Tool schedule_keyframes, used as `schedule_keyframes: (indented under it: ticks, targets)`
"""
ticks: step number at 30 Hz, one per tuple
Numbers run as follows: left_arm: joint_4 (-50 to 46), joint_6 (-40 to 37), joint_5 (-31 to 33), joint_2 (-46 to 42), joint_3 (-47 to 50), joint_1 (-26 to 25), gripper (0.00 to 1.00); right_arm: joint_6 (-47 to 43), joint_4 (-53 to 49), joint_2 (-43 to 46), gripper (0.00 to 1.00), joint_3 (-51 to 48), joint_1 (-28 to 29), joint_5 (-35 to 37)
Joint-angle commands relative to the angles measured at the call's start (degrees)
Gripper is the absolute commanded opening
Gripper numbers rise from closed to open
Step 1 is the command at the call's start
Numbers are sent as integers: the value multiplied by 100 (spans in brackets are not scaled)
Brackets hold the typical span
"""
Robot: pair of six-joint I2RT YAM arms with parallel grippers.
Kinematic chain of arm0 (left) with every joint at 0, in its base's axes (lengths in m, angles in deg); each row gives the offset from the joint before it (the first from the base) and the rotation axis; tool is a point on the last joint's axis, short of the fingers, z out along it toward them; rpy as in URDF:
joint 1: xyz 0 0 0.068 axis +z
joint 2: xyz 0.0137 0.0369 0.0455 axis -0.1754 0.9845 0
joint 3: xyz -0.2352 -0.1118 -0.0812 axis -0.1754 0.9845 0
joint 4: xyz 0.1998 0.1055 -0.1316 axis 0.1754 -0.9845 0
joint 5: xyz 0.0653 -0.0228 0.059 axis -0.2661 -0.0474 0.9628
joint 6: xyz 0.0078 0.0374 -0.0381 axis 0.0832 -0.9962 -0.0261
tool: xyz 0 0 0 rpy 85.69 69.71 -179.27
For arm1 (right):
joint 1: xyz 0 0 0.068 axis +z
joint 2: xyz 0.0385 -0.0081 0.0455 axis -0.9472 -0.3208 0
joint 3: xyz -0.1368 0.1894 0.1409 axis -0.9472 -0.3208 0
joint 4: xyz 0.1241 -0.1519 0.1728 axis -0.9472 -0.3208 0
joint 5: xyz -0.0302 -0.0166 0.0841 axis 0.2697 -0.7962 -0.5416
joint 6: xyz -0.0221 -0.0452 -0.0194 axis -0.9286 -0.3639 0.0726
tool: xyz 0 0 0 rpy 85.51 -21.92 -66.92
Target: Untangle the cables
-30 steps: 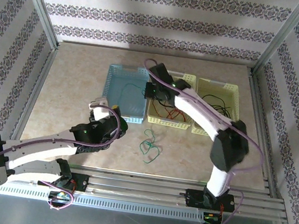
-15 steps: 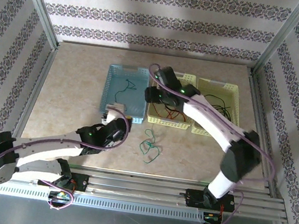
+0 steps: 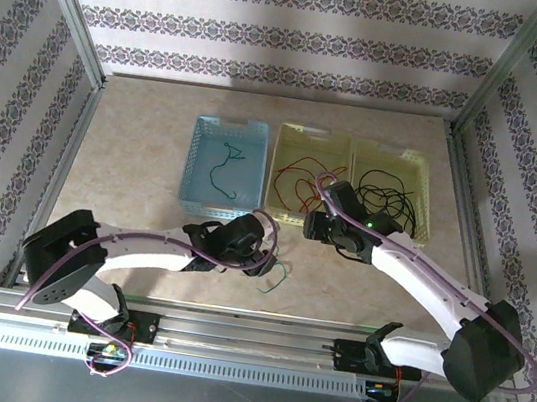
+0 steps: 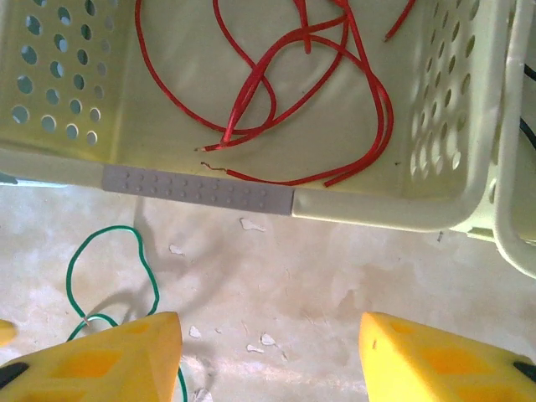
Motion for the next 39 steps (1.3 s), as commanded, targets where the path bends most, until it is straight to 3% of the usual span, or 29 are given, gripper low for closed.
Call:
schedule_keyframes:
  ticks: [1,10,16,19,26,31,39]
  targets:
    - [211,-326,-308,277,-227,-50,52,214,-50,205,58,-84,-100,-117]
    - [414,-315,-69,705,-336,-2,33,126,-77,382,57,-93,-122,-349]
    - [778,-54,-191,785,-256,111,11,-378,-58,354,55,-193,53,-1087]
    - [1065,150,-315,622,-135,221,4,-596,-103,241,56,-285,201,-1476]
    - [1793,751,-983,132,223,604,1,-921,260,-261,57,-286,599,-2153]
    - [1776,851,-1190,-38,246,779,0,-1130,563,-609,56,-146,608,-2683]
    - [2686,1642,-1943,-306,550,1238,0,-1300,933,-1112,54,-32,530,-3219]
